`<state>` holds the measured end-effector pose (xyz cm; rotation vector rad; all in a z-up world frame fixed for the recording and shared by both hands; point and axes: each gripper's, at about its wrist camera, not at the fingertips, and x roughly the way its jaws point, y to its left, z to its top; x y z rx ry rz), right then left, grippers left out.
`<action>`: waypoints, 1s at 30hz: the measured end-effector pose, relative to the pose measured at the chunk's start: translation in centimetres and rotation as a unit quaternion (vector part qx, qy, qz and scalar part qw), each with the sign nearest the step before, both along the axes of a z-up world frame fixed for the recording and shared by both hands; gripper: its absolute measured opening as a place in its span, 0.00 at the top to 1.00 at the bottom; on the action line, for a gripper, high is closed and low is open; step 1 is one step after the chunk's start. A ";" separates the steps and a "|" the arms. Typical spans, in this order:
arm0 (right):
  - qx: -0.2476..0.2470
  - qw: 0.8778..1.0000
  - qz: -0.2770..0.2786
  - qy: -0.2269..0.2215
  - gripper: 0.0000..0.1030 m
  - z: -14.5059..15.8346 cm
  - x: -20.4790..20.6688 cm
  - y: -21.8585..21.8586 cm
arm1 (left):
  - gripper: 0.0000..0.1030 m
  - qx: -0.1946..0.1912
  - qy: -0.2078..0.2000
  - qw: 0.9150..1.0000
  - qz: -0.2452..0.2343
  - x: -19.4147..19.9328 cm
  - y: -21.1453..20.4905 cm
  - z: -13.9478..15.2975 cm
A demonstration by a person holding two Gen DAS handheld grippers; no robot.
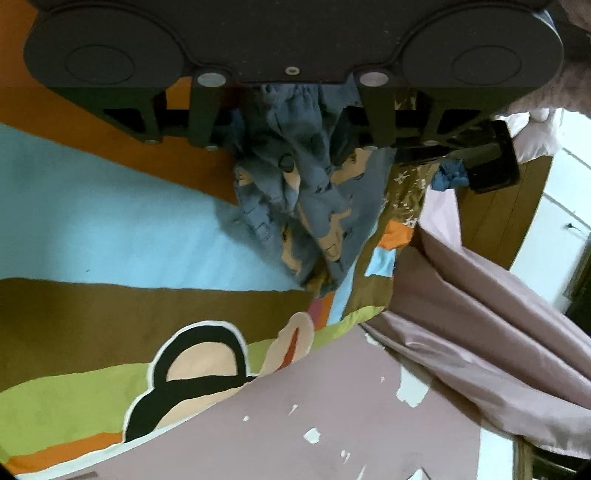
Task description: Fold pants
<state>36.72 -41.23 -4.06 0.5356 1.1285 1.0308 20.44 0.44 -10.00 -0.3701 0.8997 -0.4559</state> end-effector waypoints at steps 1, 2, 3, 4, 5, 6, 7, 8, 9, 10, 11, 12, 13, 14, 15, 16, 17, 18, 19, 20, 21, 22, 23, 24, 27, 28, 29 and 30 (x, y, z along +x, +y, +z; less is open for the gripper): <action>-0.007 1.000 -0.004 0.001 0.52 -0.1 0.1 -0.1 | 0.41 0.001 0.001 1.000 0.000 0.0 0.0 0.0; -0.016 1.000 -0.005 -0.002 0.52 -0.1 0.2 -0.1 | 0.41 0.000 0.002 1.000 0.000 0.1 0.0 0.0; -0.019 1.000 -0.002 -0.005 0.51 -0.1 0.2 -0.2 | 0.41 -0.001 0.003 1.000 0.000 0.1 0.0 0.0; -0.022 1.000 -0.001 -0.008 0.49 0.0 0.3 -0.3 | 0.41 -0.002 0.004 1.000 0.001 0.2 0.1 -0.1; -0.024 1.000 -0.002 -0.013 0.47 0.2 0.3 -0.3 | 0.41 -0.002 0.005 1.000 0.001 0.2 0.1 -0.1; -0.024 1.000 -0.002 -0.014 0.43 0.3 0.4 -0.4 | 0.41 -0.002 0.006 1.000 0.001 0.2 0.2 -0.2; -0.024 1.000 -0.002 -0.013 0.41 0.3 0.4 -0.4 | 0.41 -0.003 0.006 1.000 0.001 0.2 0.2 -0.2; -0.025 1.000 -0.001 -0.014 0.41 0.4 0.4 -0.5 | 0.41 -0.004 0.007 1.000 0.002 0.2 0.3 -0.2; -0.027 1.000 0.000 -0.015 0.40 0.4 0.4 -0.5 | 0.41 -0.004 0.008 1.000 0.002 0.1 0.3 -0.2; -0.030 0.999 0.000 -0.014 0.40 0.4 0.5 -0.4 | 0.41 -0.002 0.008 1.000 0.001 0.1 0.2 -0.2; -0.032 0.999 -0.001 -0.014 0.40 0.5 0.5 -0.2 | 0.41 0.002 0.007 1.000 0.000 0.1 0.2 -0.2; -0.035 0.999 -0.002 -0.015 0.39 0.6 0.4 0.0 | 0.43 0.006 0.007 1.000 -0.001 0.1 0.0 -0.1; -0.041 0.999 -0.003 -0.017 0.38 0.7 0.3 0.3 | 0.44 0.011 0.008 1.000 -0.001 0.0 -0.1 -0.1; -0.049 0.999 -0.004 -0.022 0.38 1.0 0.1 0.6 | 0.45 0.018 0.010 1.000 -0.001 0.1 -0.3 0.0; -0.057 0.998 -0.004 -0.028 0.39 1.1 -0.1 0.9 | 0.47 0.025 0.012 1.000 0.000 0.1 -0.5 0.1; -0.065 0.997 -0.003 -0.036 0.40 1.3 -0.3 1.1 | 0.51 0.033 0.014 0.999 -0.001 0.1 -0.8 0.3; -0.075 0.996 -0.005 -0.042 0.42 1.4 -0.5 1.3 | 0.55 0.038 0.018 0.999 -0.002 0.2 -1.0 0.3; -0.085 0.995 -0.010 -0.047 0.49 1.5 -0.7 1.5 | 0.61 0.040 0.022 0.999 -0.002 0.3 -1.2 0.4; -0.097 0.994 -0.014 -0.052 0.58 1.6 -0.9 1.6 | 0.63 0.041 0.026 0.999 0.001 0.3 -1.3 0.5; -0.104 0.993 -0.015 -0.053 0.61 1.7 -1.0 1.7 | 0.65 0.045 0.030 0.999 0.005 0.3 -1.5 0.6; -0.109 0.992 -0.016 -0.056 0.64 1.7 -1.2 1.8 | 0.69 0.048 0.033 0.998 0.008 0.3 -1.7 0.8; -0.117 0.991 -0.015 -0.061 0.67 1.9 -1.5 2.0 | 0.73 0.052 0.035 0.998 0.012 0.3 -1.8 0.9; -0.125 0.990 -0.014 -0.069 0.68 2.2 -1.8 2.2 | 0.75 0.054 0.037 0.998 0.015 0.2 -1.9 1.1; -0.135 0.988 -0.013 -0.078 0.70 2.5 -2.2 2.6 | 0.78 0.056 0.039 0.997 0.018 0.2 -2.0 1.2; -0.163 0.981 -0.008 -0.106 0.72 3.3 -3.1 3.5 | 0.80 0.069 0.041 0.996 0.026 0.1 -2.5 1.6; -0.174 0.978 -0.007 -0.114 0.73 3.6 -3.3 3.8 | 0.81 0.075 0.039 0.996 0.027 0.0 -2.7 1.7; -0.182 0.976 -0.007 -0.120 0.73 3.8 -3.5 4.0 | 0.81 0.083 0.036 0.996 0.027 -0.2 -3.0 1.9; -0.190 0.973 -0.007 -0.126 0.73 4.0 -3.6 4.2 | 0.81 0.090 0.033 0.995 0.027 -0.3 -3.3 2.0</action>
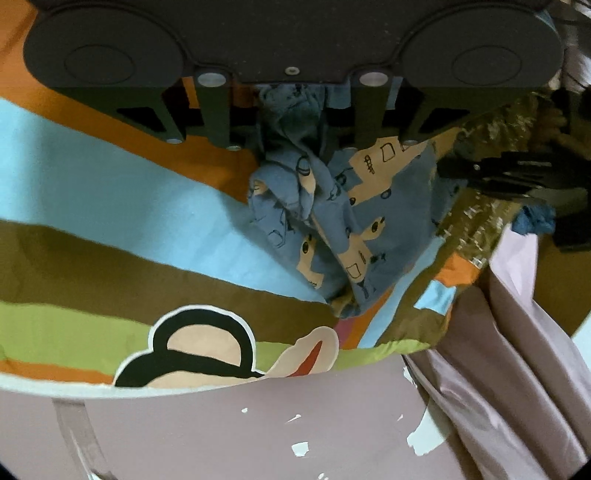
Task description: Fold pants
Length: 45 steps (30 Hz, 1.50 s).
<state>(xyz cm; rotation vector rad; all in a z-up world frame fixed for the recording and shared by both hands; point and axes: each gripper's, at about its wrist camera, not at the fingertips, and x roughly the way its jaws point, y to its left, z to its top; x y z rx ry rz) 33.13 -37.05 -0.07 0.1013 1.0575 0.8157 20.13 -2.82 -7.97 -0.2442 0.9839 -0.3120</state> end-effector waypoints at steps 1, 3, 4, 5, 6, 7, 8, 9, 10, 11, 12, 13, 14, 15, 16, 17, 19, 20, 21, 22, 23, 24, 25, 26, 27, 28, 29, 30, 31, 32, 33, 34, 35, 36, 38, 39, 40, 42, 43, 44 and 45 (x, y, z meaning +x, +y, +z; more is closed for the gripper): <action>-0.010 1.000 -0.001 -0.008 0.74 0.2 -0.2 0.3 | 0.81 0.010 -0.005 1.000 -0.003 -0.1 -0.3 0.1; -0.032 0.999 -0.007 -0.023 0.74 0.5 -0.7 0.8 | 0.82 0.023 -0.012 1.000 -0.007 -0.4 -0.8 0.4; -0.043 0.999 -0.012 -0.029 0.74 0.7 -0.9 1.1 | 0.82 0.028 -0.015 0.999 -0.009 -0.5 -0.9 0.5; -0.055 0.997 -0.013 -0.043 0.74 1.0 -1.4 1.6 | 0.82 0.032 -0.017 0.999 -0.010 -0.5 -1.0 0.6; -0.066 0.996 -0.009 -0.057 0.74 1.3 -1.8 1.9 | 0.82 0.033 -0.017 0.999 -0.010 -0.6 -1.1 0.7; -0.076 0.994 -0.002 -0.074 0.75 1.5 -2.2 2.3 | 0.82 0.033 -0.017 0.999 -0.009 -0.6 -1.1 0.7; -0.088 0.992 0.006 -0.094 0.76 1.8 -2.8 2.7 | 0.83 0.033 -0.016 0.999 -0.008 -0.6 -1.0 0.7; -0.095 0.990 0.010 -0.107 0.77 2.0 -3.1 2.9 | 0.83 0.032 -0.016 0.999 -0.007 -0.6 -1.0 0.7; -0.101 0.988 0.013 -0.120 0.78 2.2 -3.5 3.0 | 0.83 0.032 -0.016 0.999 -0.008 -0.6 -1.0 0.7; -0.106 0.986 0.014 -0.131 0.78 2.3 -3.8 3.2 | 0.83 0.033 -0.017 0.999 -0.008 -0.7 -1.0 0.8; -0.109 0.984 0.016 -0.142 0.79 2.5 -4.2 3.3 | 0.83 0.033 -0.018 0.999 -0.009 -0.7 -1.1 0.8; -0.113 0.981 0.020 -0.154 0.80 2.7 -4.5 3.4 | 0.84 0.032 -0.019 0.999 -0.008 -0.8 -1.1 0.9; -0.117 0.979 0.023 -0.165 0.80 2.9 -4.9 3.4 | 0.84 0.030 -0.020 0.999 -0.008 -0.8 -1.1 0.9; -0.121 0.977 0.026 -0.175 0.80 3.0 -5.3 3.5 | 0.84 0.029 -0.021 0.999 -0.007 -0.8 -1.0 0.9; -0.124 0.975 0.027 -0.183 0.80 3.2 -5.6 3.6 | 0.84 0.028 -0.022 0.999 -0.007 -0.8 -1.0 1.0; -0.129 0.973 0.028 -0.191 0.81 3.3 -5.9 3.7 | 0.84 0.027 -0.022 0.999 -0.008 -0.8 -1.0 1.0; -0.138 0.968 0.031 -0.208 0.81 3.7 -6.6 3.9 | 0.84 0.025 -0.025 0.999 -0.007 -0.9 -1.0 1.1; -0.144 0.964 0.034 -0.220 0.81 4.0 -7.0 4.0 | 0.84 0.023 -0.027 0.999 -0.006 -1.0 -1.0 1.2; -0.148 0.961 0.038 -0.230 0.81 4.2 -7.4 4.0 | 0.84 0.019 -0.029 0.999 -0.004 -1.0 -1.0 1.4; -0.153 0.958 0.040 -0.239 0.81 4.6 -7.7 4.1 | 0.84 0.015 -0.032 0.999 -0.003 -1.0 -1.0 1.5; -0.156 0.955 0.040 -0.247 0.81 4.9 -8.0 4.1 | 0.84 0.009 -0.033 0.999 -0.004 -1.0 -1.0 1.7; -0.158 0.954 0.038 -0.254 0.81 5.3 -8.1 4.0 | 0.84 0.005 -0.034 0.999 -0.006 -1.0 -1.2 1.9; -0.159 0.952 0.036 -0.259 0.81 5.7 -8.1 3.8 | 0.84 0.000 -0.035 0.999 -0.008 -1.0 -1.4 2.0; -0.159 0.950 0.031 -0.266 0.81 6.2 -8.0 3.5 | 0.84 -0.007 -0.038 0.999 -0.009 -0.9 -1.6 2.2; -0.159 0.948 0.027 -0.274 0.82 6.6 -7.8 3.3 | 0.84 -0.013 -0.042 0.999 -0.009 -0.8 -1.8 2.4; -0.160 0.946 0.023 -0.280 0.82 7.0 -7.5 3.0 | 0.85 -0.018 -0.047 0.999 -0.009 -0.7 -2.0 2.6; -0.161 0.944 0.018 -0.288 0.82 7.6 -7.0 2.7 | 0.85 -0.024 -0.053 0.998 -0.009 -0.4 -2.2 3.0; -0.162 0.941 0.014 -0.295 0.82 8.0 -6.5 2.5 | 0.85 -0.028 -0.059 0.998 -0.009 -0.1 -2.5 3.3; -0.164 0.938 0.012 -0.306 0.82 8.5 -5.9 2.4 | 0.85 -0.031 -0.066 0.997 -0.008 0.3 -2.6 3.7; -0.166 0.934 0.012 -0.316 0.82 8.9 -5.3 2.3 | 0.85 -0.034 -0.074 0.997 -0.005 0.7 -2.7 4.2; -0.168 0.930 0.012 -0.327 0.82 9.4 -4.5 2.4 | 0.85 -0.036 -0.083 0.996 -0.001 1.2 -2.8 4.7; -0.170 0.926 0.013 -0.336 0.82 9.8 -3.7 2.6 | 0.85 -0.036 -0.091 0.995 0.003 1.6 -2.9 5.0; -0.171 0.923 0.013 -0.344 0.82 10.1 -2.8 2.8 | 0.85 -0.036 -0.102 0.994 0.009 2.3 -2.9 5.5; -0.173 0.920 0.013 -0.350 0.82 10.4 -1.9 3.1 | 0.85 -0.035 -0.110 0.993 0.015 2.9 -2.8 5.8; -0.177 0.915 0.017 -0.363 0.82 10.9 0.2 4.1 | 0.84 -0.029 -0.123 0.991 0.030 4.5 -2.7 6.3; -0.179 0.912 0.019 -0.368 0.82 11.0 1.1 4.6 | 0.84 -0.025 -0.127 0.991 0.036 5.2 -2.6 6.4; -0.180 0.911 0.021 -0.370 0.81 11.0 2.2 5.1 | 0.84 -0.018 -0.132 0.990 0.045 6.1 -2.5 6.4; -0.180 0.913 0.026 -0.365 0.81 10.7 4.4 6.3 | 0.85 -0.011 -0.132 0.989 0.060 7.5 -2.1 6.1; -0.181 0.914 0.028 -0.361 0.81 10.4 5.4 6.8 | 0.85 -0.011 -0.129 0.989 0.067 8.0 -1.9 5.8; -0.185 0.915 0.032 -0.357 0.81 10.0 6.4 7.3 | 0.85 -0.013 -0.125 0.989 0.074 8.8 -1.7 5.3; -0.189 0.917 0.036 -0.350 0.81 9.3 7.3 7.8 | 0.84 -0.014 -0.119 0.990 0.080 9.4 -1.5 4.8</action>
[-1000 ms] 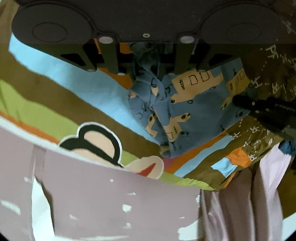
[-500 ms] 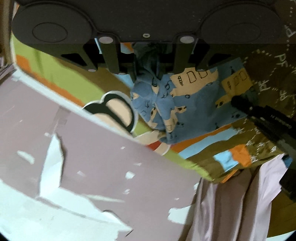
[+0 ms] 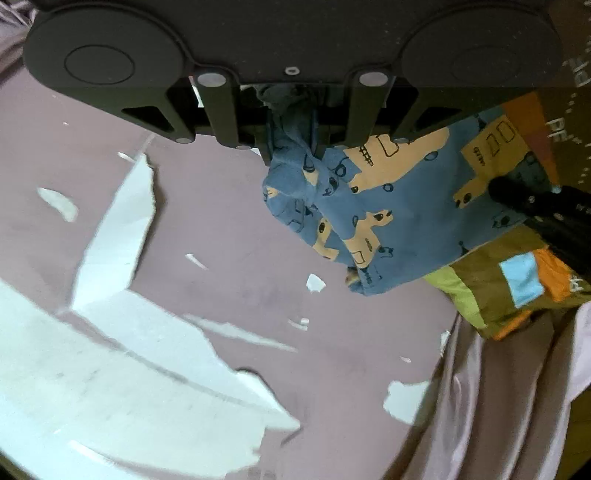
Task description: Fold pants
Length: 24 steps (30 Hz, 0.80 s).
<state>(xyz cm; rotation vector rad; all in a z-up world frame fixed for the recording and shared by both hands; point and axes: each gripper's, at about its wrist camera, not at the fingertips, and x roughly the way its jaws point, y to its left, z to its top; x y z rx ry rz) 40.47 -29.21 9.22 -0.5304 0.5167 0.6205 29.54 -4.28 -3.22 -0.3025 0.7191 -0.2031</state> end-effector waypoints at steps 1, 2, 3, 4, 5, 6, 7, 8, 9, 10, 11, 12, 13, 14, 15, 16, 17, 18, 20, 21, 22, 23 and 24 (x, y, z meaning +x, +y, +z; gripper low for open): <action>-0.004 1.000 -0.001 0.010 0.81 -0.7 0.9 0.4 | 0.84 -0.003 0.006 1.000 0.007 0.7 0.3 -0.7; -0.003 1.000 -0.004 0.023 0.81 -1.7 1.9 0.8 | 0.84 -0.006 0.012 1.000 0.012 1.4 0.5 -1.6; -0.004 0.999 -0.010 0.034 0.81 -2.6 2.6 1.2 | 0.84 -0.008 0.019 1.000 0.016 2.1 0.7 -2.7; -0.006 0.999 -0.016 0.048 0.81 -3.5 3.4 1.4 | 0.84 -0.008 0.024 0.999 0.019 2.7 0.9 -3.7; -0.007 0.998 -0.022 0.061 0.81 -4.5 4.0 1.7 | 0.84 -0.009 0.032 0.999 0.023 3.2 1.0 -4.6; -0.007 0.997 -0.026 0.069 0.80 -5.4 4.4 1.8 | 0.84 -0.011 0.040 0.999 0.026 3.3 1.2 -5.4; -0.008 0.997 -0.029 0.076 0.80 -6.1 4.7 1.9 | 0.84 -0.014 0.049 0.998 0.030 3.7 1.3 -6.2; -0.008 0.996 -0.033 0.079 0.80 -6.6 5.1 2.0 | 0.84 -0.017 0.051 0.998 0.031 3.8 1.5 -6.6; -0.005 0.996 -0.036 0.082 0.80 -6.9 5.3 2.0 | 0.83 -0.019 0.049 0.998 0.030 3.8 1.5 -6.9; 0.001 0.996 -0.038 0.086 0.79 -7.1 5.6 1.8 | 0.83 -0.018 0.046 0.998 0.027 3.8 1.5 -6.9; 0.009 0.995 -0.042 0.090 0.78 -7.2 5.8 1.5 | 0.83 -0.014 0.043 0.999 0.021 3.7 1.5 -7.0; 0.014 0.995 -0.044 0.093 0.77 -7.4 5.9 1.3 | 0.83 -0.011 0.041 0.999 0.017 3.7 1.4 -7.0; 0.020 0.994 -0.046 0.094 0.76 -7.5 5.9 1.1 | 0.82 -0.007 0.040 0.999 0.013 3.7 1.4 -7.0; 0.022 0.994 -0.048 0.095 0.76 -7.6 6.0 1.0 | 0.82 -0.007 0.039 0.999 0.011 3.7 1.3 -7.1; 0.022 0.994 -0.049 0.094 0.75 -7.7 5.9 0.9 | 0.82 -0.009 0.039 0.999 0.011 3.7 1.4 -7.2; 0.022 0.994 -0.050 0.093 0.74 -7.7 5.8 0.9 | 0.82 -0.011 0.040 0.999 0.012 4.0 1.4 -7.2; 0.022 0.994 -0.050 0.092 0.74 -7.8 5.8 0.8 | 0.82 -0.011 0.041 0.999 0.013 4.0 1.3 -7.2; 0.023 0.994 -0.052 0.093 0.73 -7.7 5.8 0.9 | 0.81 -0.009 0.041 0.999 0.012 4.1 1.3 -7.2; 0.026 0.994 -0.058 0.093 0.69 -7.6 5.9 1.0 | 0.78 -0.003 0.039 0.999 0.010 4.0 1.4 -7.1; 0.027 0.993 -0.063 0.091 0.66 -7.5 6.0 1.0 | 0.74 0.001 0.038 0.999 0.010 3.9 1.5 -6.9; 0.026 0.993 -0.069 0.088 0.59 -7.4 5.9 0.9 | 0.69 0.006 0.038 0.999 0.013 3.8 1.5 -6.7; 0.025 0.993 -0.077 0.084 0.54 -7.3 5.8 0.7 | 0.67 0.010 0.039 0.999 0.017 3.7 1.5 -6.5; 0.026 0.993 -0.086 0.076 0.41 -7.2 5.5 0.5 | 0.61 0.012 0.038 0.999 0.018 3.6 1.4 -6.2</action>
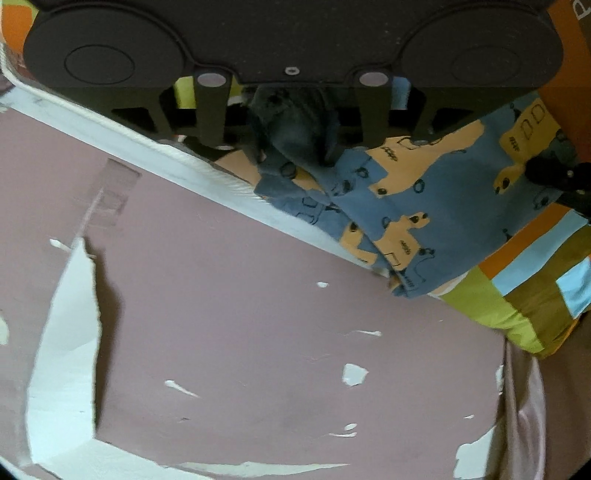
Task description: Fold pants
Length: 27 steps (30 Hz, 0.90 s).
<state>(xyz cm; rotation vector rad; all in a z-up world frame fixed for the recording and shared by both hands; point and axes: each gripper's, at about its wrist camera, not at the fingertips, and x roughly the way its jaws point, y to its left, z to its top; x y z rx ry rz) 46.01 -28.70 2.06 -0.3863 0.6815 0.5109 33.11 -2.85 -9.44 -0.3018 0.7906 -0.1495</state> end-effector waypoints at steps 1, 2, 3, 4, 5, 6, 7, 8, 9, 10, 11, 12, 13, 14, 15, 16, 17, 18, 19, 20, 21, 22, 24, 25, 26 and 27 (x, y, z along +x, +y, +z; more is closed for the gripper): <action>0.001 1.000 -0.008 -0.005 0.34 0.1 -0.2 -0.1 | 0.56 0.001 -0.003 1.000 0.000 -0.2 0.0 0.3; 0.004 1.000 -0.014 -0.009 0.33 0.3 -0.4 -0.3 | 0.49 0.003 -0.007 1.000 0.001 -0.4 0.1 0.6; 0.010 1.000 -0.019 -0.011 0.32 0.6 -0.6 -0.5 | 0.41 0.007 -0.012 1.000 0.004 -0.7 0.1 0.9; 0.017 0.999 -0.025 -0.013 0.28 0.9 -0.9 -0.6 | 0.38 0.012 -0.018 1.000 0.006 -0.9 0.0 1.3; 0.023 0.999 -0.030 -0.014 0.26 1.2 -1.1 -0.8 | 0.37 0.016 -0.023 1.000 0.006 -1.1 0.0 1.6; 0.031 0.999 -0.036 -0.016 0.21 1.5 -1.4 -1.0 | 0.32 0.019 -0.027 0.999 0.005 -1.2 0.0 1.9; 0.037 0.998 -0.042 -0.018 0.18 1.9 -1.7 -1.1 | 0.27 0.022 -0.030 0.999 0.006 -1.3 0.0 2.2; 0.042 0.998 -0.047 -0.021 0.17 2.2 -2.0 -1.2 | 0.25 0.026 -0.034 0.999 0.008 -1.5 0.0 2.6; 0.047 0.997 -0.051 -0.024 0.15 2.6 -2.4 -1.3 | 0.21 0.029 -0.037 0.999 0.008 -1.7 0.0 2.9; 0.050 0.997 -0.053 -0.026 0.11 2.9 -2.7 -1.4 | 0.16 0.031 -0.041 0.999 0.009 -1.9 0.0 3.2; 0.051 0.997 -0.054 -0.029 0.09 3.2 -3.1 -1.4 | 0.14 0.033 -0.046 0.998 0.012 -2.1 0.0 3.5; 0.052 0.997 -0.054 -0.032 0.05 3.5 -3.4 -1.4 | 0.11 0.035 -0.050 0.998 0.015 -2.2 0.1 3.7; 0.051 0.997 -0.055 -0.036 0.04 3.8 -3.9 -1.5 | 0.09 0.037 -0.054 0.998 0.018 -2.5 0.1 4.0; 0.052 0.996 -0.057 -0.038 0.03 4.1 -4.3 -1.6 | 0.07 0.040 -0.058 0.997 0.021 -2.7 0.1 4.2; 0.054 0.996 -0.060 -0.040 0.01 4.4 -4.8 -1.7 | 0.05 0.042 -0.061 0.997 0.024 -2.9 0.2 4.4; 0.062 0.995 -0.066 -0.042 0.01 4.7 -5.4 -1.9 | 0.04 0.047 -0.064 0.996 0.028 -3.3 0.2 4.5; 0.069 0.994 -0.070 -0.042 0.01 5.0 -6.0 -2.1 | 0.04 0.051 -0.067 0.996 0.031 -3.6 0.2 4.6; 0.077 0.993 -0.077 -0.041 0.01 5.2 -6.7 -2.3 | 0.03 0.056 -0.071 0.995 0.031 -4.0 0.3 4.8; 0.085 0.992 -0.084 -0.041 0.01 5.5 -7.6 -2.6 | 0.02 0.060 -0.076 0.995 0.032 -4.5 0.3 4.9; 0.094 0.991 -0.088 -0.040 0.01 5.8 -8.4 -2.9 | 0.01 0.066 -0.085 0.994 0.033 -5.0 0.3 5.0; 0.102 0.990 -0.090 -0.039 0.01 6.1 -9.3 -3.2 | 0.00 0.071 -0.094 0.992 0.035 -5.6 0.2 5.2; 0.109 0.989 -0.090 -0.039 0.01 6.4 -10.3 -3.5 | 0.00 0.075 -0.101 0.991 0.036 -6.2 0.2 5.2; 0.116 0.988 -0.093 -0.042 0.01 6.7 -12.1 -3.9 | 0.00 0.084 -0.115 0.989 0.034 -7.5 0.1 5.3; 0.118 0.987 -0.095 -0.045 0.01 6.9 -13.1 -4.1 | 0.00 0.087 -0.119 0.989 0.032 -8.0 0.0 5.3; 0.121 0.987 -0.098 -0.049 0.01 7.0 -14.1 -4.4 | 0.00 0.091 -0.124 0.988 0.029 -8.7 -0.1 5.2; 0.125 0.986 -0.101 -0.050 0.01 7.0 -14.9 -4.6 | 0.00 0.094 -0.129 0.987 0.027 -9.3 -0.3 5.2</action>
